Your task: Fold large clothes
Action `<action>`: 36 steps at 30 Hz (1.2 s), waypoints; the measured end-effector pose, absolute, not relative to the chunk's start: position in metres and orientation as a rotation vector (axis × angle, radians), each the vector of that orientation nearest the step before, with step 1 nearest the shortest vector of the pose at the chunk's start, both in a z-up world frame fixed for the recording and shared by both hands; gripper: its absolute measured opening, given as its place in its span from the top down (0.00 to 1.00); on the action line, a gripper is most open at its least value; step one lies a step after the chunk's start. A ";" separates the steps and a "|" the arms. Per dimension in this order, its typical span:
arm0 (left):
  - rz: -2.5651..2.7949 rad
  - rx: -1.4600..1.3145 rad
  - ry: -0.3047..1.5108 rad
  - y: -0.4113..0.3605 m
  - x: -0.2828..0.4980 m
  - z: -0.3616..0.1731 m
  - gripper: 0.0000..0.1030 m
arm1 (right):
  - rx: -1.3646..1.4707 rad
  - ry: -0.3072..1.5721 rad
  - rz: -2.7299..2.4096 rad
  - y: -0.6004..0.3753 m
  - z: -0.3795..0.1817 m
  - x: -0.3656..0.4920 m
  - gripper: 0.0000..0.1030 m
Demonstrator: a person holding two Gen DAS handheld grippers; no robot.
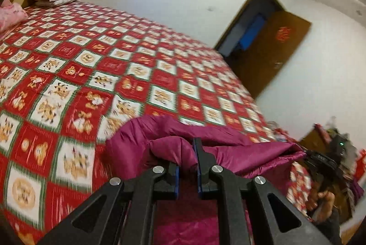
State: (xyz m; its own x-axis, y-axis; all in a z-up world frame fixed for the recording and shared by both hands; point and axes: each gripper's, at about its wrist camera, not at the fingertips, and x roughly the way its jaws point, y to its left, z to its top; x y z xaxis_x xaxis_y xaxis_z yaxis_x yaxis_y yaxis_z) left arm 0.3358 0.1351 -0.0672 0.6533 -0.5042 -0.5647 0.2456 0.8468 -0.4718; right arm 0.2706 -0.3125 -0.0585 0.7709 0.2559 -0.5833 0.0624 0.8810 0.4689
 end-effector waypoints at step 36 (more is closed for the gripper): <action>-0.285 -0.416 0.825 0.158 0.432 -0.092 0.04 | 0.540 0.636 -0.012 -0.320 -0.113 0.342 0.15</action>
State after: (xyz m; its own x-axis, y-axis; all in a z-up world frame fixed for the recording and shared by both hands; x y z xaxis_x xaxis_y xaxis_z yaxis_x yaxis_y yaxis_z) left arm 0.4316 0.1578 -0.0921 0.6478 -0.4010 -0.6477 0.0835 0.8825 -0.4629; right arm 0.3415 -0.3202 -0.1129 0.8089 0.1517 -0.5680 0.1722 0.8626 0.4757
